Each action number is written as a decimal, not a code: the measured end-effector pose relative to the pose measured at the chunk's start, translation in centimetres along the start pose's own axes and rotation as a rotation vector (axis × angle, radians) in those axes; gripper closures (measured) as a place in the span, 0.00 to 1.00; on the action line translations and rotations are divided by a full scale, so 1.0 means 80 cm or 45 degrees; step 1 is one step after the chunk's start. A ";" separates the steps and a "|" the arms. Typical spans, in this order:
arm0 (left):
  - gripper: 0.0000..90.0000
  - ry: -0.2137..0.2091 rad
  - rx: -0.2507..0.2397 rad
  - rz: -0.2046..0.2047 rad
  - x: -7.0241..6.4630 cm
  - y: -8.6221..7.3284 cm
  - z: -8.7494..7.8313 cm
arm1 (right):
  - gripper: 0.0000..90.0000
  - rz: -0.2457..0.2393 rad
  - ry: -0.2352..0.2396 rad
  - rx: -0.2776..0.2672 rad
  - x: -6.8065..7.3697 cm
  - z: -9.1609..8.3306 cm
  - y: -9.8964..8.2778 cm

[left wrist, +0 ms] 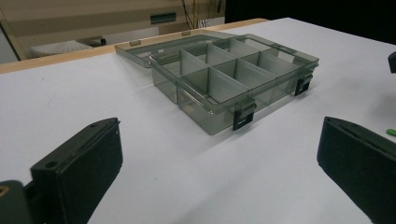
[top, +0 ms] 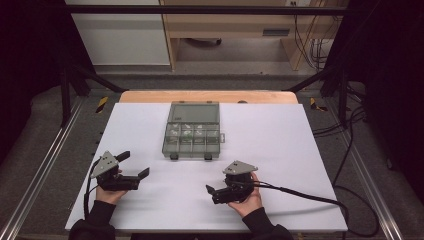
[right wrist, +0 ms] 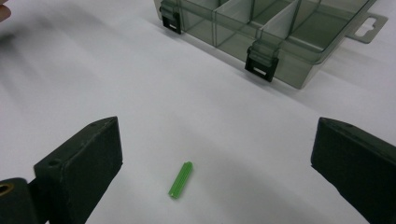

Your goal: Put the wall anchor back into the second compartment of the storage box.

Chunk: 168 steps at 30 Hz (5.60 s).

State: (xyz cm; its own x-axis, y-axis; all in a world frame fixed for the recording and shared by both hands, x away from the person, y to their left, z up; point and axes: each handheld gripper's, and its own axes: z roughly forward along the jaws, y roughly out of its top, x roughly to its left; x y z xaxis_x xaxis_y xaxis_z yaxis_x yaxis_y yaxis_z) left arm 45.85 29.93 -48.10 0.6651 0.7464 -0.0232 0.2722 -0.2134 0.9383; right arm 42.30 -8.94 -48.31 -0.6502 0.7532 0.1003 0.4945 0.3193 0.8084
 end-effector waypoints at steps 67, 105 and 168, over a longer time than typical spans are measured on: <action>0.00 -0.007 -0.001 0.005 0.000 0.000 -0.001 | 0.94 -0.030 0.062 -0.072 -0.005 0.017 0.076; 0.00 -0.013 -0.008 -0.003 0.002 0.000 -0.001 | 0.94 -0.016 -0.045 -0.102 -0.034 0.136 0.178; 0.00 -0.009 -0.011 -0.012 0.002 0.000 -0.002 | 0.18 -0.059 0.003 -0.236 -0.035 0.094 0.184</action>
State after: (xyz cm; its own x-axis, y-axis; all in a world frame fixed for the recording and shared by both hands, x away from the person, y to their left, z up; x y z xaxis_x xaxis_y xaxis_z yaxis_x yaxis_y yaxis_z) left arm 45.87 30.17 -48.07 0.6676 0.7437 -0.0348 0.2728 -0.2008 0.9409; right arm 55.80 -2.02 -41.07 -0.6712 0.7387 0.0617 0.3495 0.2419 0.9052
